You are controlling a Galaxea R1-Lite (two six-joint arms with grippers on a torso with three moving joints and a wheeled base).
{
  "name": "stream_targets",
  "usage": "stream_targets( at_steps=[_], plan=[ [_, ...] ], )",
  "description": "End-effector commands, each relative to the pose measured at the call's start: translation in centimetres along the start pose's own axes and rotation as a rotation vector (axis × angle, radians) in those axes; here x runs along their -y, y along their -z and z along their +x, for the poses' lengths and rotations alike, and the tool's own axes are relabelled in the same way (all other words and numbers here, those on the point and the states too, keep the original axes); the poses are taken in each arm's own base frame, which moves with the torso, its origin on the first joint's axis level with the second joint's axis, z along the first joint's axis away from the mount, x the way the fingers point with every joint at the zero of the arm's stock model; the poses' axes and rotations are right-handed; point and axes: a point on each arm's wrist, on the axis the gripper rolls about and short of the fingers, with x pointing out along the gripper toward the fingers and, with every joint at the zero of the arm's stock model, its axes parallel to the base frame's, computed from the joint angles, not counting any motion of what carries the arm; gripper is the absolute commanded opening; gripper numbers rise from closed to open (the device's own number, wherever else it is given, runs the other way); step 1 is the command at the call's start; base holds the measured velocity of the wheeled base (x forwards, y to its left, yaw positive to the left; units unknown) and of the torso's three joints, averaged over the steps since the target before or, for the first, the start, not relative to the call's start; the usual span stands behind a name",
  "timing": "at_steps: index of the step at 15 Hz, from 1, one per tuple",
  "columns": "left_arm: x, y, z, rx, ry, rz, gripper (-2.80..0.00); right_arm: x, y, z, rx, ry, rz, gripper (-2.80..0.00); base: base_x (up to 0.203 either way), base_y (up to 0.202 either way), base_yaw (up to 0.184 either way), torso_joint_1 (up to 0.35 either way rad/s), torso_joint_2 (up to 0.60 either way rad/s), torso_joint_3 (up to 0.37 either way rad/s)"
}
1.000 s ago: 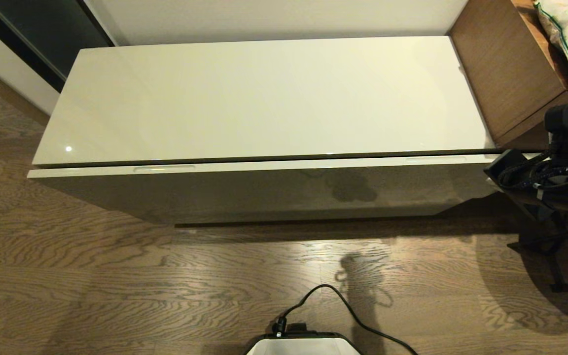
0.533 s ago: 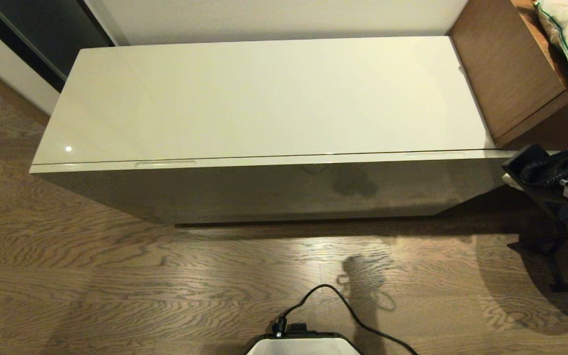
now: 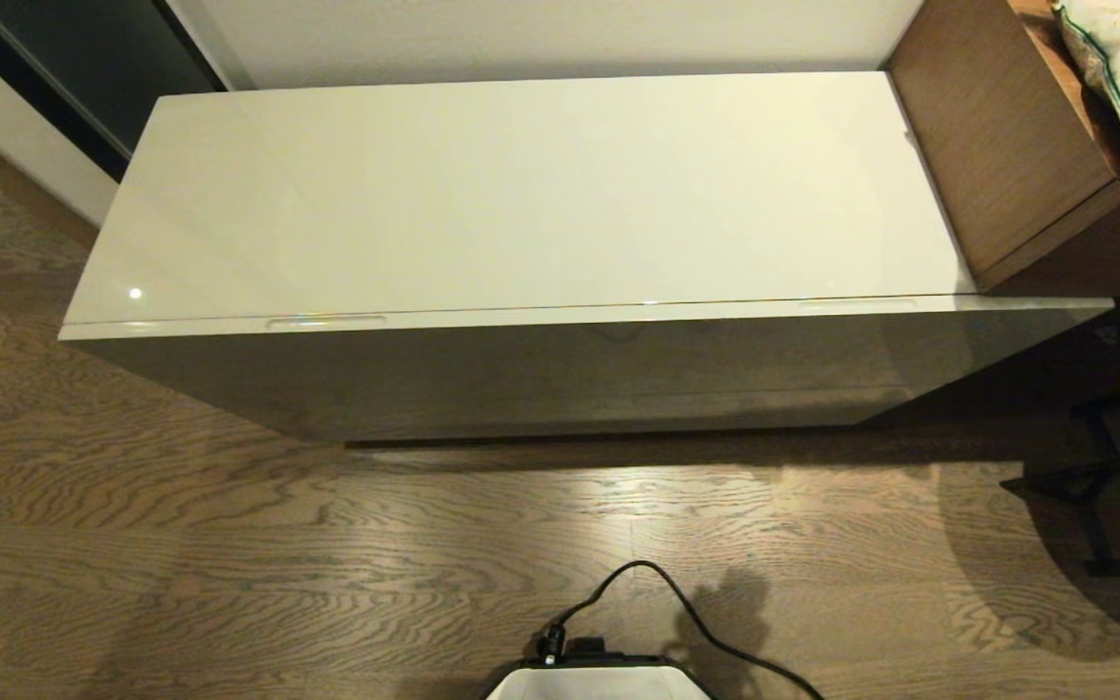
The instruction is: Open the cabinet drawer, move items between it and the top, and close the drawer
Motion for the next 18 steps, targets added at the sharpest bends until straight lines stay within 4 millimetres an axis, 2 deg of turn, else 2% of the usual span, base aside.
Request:
stream_targets(
  at_steps=[1, 3, 4, 5, 8, 12, 14, 15, 18],
  plan=[
    [0.0, 0.0, 0.0, 0.000, 0.000, 0.001, -2.80, 5.3, 1.8, -10.1, 0.120, -0.078, -0.047, -2.80, 0.000, 0.000, 0.000, 0.000, 0.00, 0.000],
    [0.0, 0.0, 0.0, 0.000, 0.000, 0.001, -2.80, 9.1, 4.9, -14.9, 0.111, -0.033, -0.150, -2.80, 0.000, 0.000, 0.000, 0.000, 0.00, 0.000],
    [0.0, 0.0, 0.0, -0.001, 0.000, -0.001, -2.80, 10.6, 6.5, -16.4, 0.066, 0.016, -0.180, -2.80, 0.000, 0.000, 0.000, 0.000, 0.00, 0.000],
    [0.0, 0.0, 0.0, 0.001, 0.000, -0.001, -2.80, 11.3, 7.1, -17.5, 0.065, 0.045, -0.168, -2.80, 0.000, 0.000, 0.000, 0.000, 0.00, 0.000],
    [0.0, 0.0, 0.0, -0.001, 0.000, -0.001, -2.80, 10.9, 6.3, -19.9, 0.132, 0.034, -0.151, -2.80, 0.000, 0.000, 0.000, 0.000, 0.00, 0.000],
    [0.0, 0.0, 0.0, -0.001, 0.000, -0.001, -2.80, 10.2, 7.0, -21.0, 0.118, -0.001, -0.195, -2.80, 0.000, 0.000, 0.000, 0.000, 0.00, 0.000],
    [0.0, 0.0, 0.0, -0.001, 0.000, -0.001, -2.80, 10.9, 9.0, -21.6, 0.095, -0.042, -0.252, -2.80, 0.000, 0.000, 0.000, 0.000, 0.00, 0.000],
    [0.0, 0.0, 0.0, -0.001, 0.000, -0.001, -2.80, 11.2, 9.8, -20.9, 0.070, -0.036, -0.289, -2.80, 0.000, 0.000, 0.000, 0.000, 0.00, 0.000],
    [0.0, 0.0, 0.0, 0.000, 0.000, 0.000, -2.80, 11.4, 10.4, -18.0, 0.118, 0.052, -0.318, -2.80, 0.000, 0.000, 0.000, 0.000, 0.00, 0.000]
  ],
)
